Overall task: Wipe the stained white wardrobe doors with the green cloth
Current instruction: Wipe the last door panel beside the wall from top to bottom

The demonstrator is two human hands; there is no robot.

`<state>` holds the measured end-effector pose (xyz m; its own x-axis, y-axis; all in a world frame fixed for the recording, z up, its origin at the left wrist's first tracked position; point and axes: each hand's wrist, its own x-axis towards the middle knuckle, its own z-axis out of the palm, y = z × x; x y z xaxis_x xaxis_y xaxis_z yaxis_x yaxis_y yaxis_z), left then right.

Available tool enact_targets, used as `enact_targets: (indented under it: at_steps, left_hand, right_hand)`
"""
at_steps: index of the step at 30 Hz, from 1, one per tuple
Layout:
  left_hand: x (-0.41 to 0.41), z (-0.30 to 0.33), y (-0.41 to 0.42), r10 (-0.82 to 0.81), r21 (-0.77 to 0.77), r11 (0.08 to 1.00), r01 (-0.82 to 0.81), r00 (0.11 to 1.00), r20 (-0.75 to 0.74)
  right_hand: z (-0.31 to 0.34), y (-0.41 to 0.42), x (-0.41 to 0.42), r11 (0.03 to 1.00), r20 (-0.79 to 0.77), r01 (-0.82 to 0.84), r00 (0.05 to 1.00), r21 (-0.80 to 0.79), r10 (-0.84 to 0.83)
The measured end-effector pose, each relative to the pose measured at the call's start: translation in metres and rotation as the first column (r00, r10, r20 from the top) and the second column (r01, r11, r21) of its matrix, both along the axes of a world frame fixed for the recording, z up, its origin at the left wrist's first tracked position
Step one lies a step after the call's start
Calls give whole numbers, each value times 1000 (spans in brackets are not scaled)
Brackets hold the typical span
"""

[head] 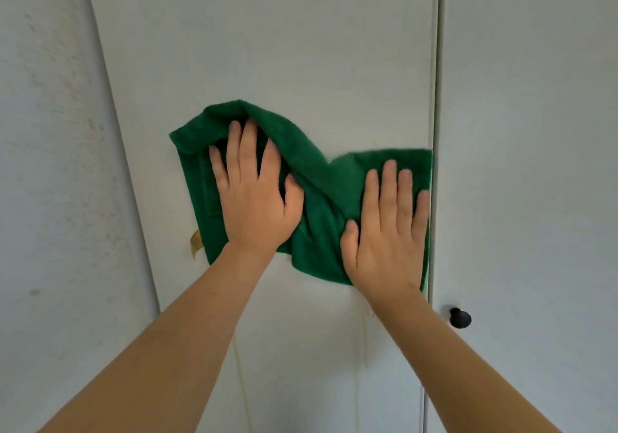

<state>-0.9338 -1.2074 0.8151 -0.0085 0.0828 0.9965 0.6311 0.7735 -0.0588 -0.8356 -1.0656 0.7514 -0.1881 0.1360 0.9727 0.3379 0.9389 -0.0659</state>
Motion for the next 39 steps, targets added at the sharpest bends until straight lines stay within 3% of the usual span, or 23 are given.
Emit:
enact_targets:
  at_steps: [4,9,14,18,21,23,29,31,34,39]
  left_hand:
    - [0,-11,-5,3,-62,998,-4,1000,-14]
    - [-18,31,-37,-10,-146,989,3,999,-42]
    - [-39,62,-64,19,82,996,-24,999,50]
    - [-36,-12,-58,-3,265,963,-43,986,169]
    - [-26,-91,-60,17,187,980,-66,967,253]
    - [-29,-102,-67,33,124,990,-67,967,254]
    - [-57,5,-96,24,89,995,-37,990,139]
    - [-57,13,-94,29,133,990,-48,990,141]
    - [-48,-25,-77,25,232,971,-63,986,163]
    - [-38,-114,-71,20,201,977,-71,969,246]
  right_hand:
    - [0,-5,-1,1000,36,7,999,-28,-6]
    - [77,-15,-4,1000,-12,-9,1000,-18,9]
    - [118,-45,-27,996,-102,2,995,-92,-11]
    - [98,-54,-34,1000,-31,-6,1000,20,6]
    - [77,-62,-37,991,18,-38,999,127,36]
    - [65,-66,-38,986,43,-48,998,158,42]
    - [63,-66,-39,986,38,-44,999,161,38]
    - [62,-67,-38,985,28,-47,999,164,43]
    - [62,-66,-40,986,17,-46,999,160,44]
    - [44,-69,-40,986,40,-78,997,149,72]
